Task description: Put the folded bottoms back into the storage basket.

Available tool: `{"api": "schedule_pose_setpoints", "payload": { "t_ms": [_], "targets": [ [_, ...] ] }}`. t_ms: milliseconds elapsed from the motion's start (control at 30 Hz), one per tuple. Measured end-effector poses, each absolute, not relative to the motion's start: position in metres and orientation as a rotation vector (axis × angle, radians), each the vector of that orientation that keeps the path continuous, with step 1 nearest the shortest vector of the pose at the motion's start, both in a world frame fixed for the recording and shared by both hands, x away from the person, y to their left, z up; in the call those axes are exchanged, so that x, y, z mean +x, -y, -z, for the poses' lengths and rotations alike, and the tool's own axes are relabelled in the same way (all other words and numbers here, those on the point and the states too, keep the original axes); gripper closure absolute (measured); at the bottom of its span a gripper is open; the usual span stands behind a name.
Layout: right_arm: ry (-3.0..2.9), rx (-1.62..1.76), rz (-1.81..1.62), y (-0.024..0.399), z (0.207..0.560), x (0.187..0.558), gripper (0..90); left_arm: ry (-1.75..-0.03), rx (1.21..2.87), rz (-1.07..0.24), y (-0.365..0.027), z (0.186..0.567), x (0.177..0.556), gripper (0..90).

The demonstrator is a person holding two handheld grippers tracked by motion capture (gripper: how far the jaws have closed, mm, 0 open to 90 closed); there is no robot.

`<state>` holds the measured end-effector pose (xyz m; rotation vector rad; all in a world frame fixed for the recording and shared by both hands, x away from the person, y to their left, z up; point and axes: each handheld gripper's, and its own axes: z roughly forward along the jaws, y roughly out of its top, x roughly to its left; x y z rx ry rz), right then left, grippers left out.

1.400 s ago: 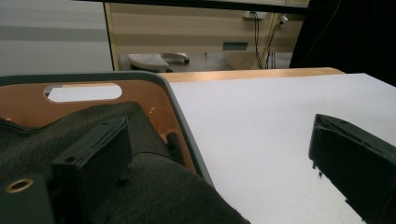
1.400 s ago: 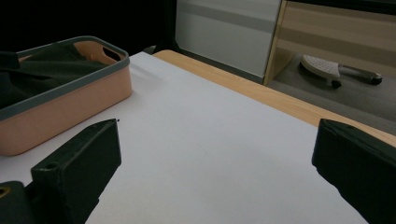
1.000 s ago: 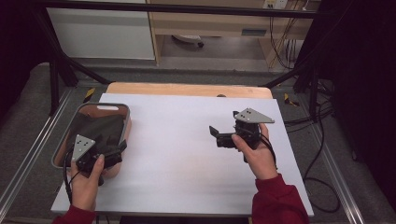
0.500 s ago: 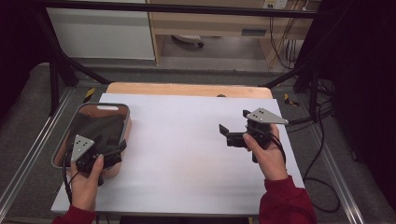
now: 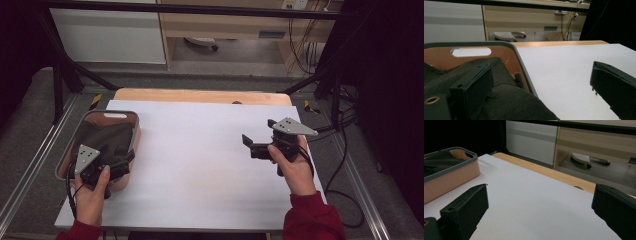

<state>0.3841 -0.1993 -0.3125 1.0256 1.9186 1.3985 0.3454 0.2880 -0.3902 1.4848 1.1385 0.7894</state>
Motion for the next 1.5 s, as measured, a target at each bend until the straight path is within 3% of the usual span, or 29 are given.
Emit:
{"api": "schedule_pose_setpoints", "payload": {
  "t_ms": [967, 1500],
  "targets": [
    [-1.874, 1.082, -1.378, 0.232, 0.323, 0.369, 2.4, -1.137, 1.486, -0.786, -0.291, 0.390, 0.346, 4.9],
    [-1.922, 1.201, -1.362, 0.257, 0.410, 0.343, 5.6, -1.105, 1.565, -0.809, -0.283, 0.381, 0.341, 6.4]
  ]
}}
